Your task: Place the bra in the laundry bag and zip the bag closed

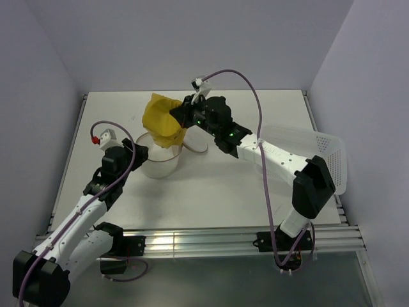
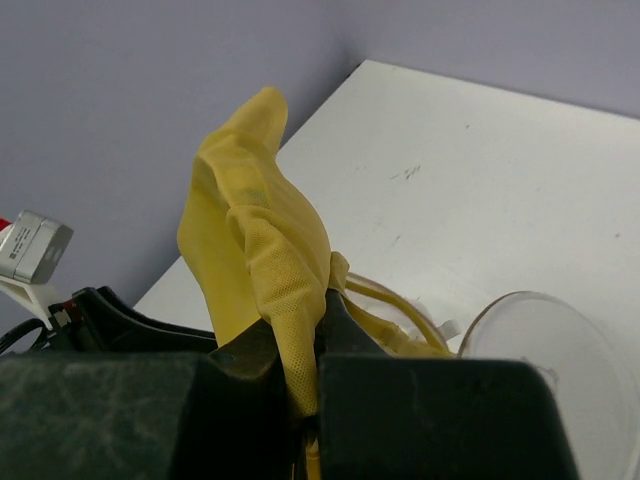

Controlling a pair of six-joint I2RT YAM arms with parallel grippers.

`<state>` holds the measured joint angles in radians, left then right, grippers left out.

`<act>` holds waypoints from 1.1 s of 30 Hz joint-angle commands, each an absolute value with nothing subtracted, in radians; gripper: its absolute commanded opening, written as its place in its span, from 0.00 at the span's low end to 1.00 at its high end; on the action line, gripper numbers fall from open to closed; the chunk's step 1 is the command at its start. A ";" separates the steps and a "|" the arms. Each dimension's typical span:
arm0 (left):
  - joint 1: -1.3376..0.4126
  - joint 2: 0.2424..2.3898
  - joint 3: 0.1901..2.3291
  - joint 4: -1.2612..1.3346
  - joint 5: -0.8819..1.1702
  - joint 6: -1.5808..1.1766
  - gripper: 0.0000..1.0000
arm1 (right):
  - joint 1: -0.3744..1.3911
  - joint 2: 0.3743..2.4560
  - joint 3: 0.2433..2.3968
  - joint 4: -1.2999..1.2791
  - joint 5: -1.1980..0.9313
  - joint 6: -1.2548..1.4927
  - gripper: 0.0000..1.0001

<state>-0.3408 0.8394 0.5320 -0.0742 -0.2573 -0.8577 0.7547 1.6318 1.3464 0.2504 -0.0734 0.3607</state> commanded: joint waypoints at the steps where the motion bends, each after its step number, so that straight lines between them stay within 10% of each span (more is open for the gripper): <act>1: -0.334 0.836 0.528 -0.009 -0.196 -0.830 0.45 | 0.761 1.663 1.388 0.350 -0.129 0.426 0.00; 10: -0.334 0.841 0.495 -0.009 -0.207 -0.824 0.00 | 0.765 1.779 1.338 0.505 -0.144 0.581 0.00; 33: -0.330 0.851 0.491 0.207 -0.005 -0.867 0.00 | 0.857 1.783 0.937 0.719 -0.075 0.539 0.00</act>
<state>-0.3321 0.8219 0.4641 0.0776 -0.1154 -0.8589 0.8371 1.8069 0.9691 0.6594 -0.0868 0.5667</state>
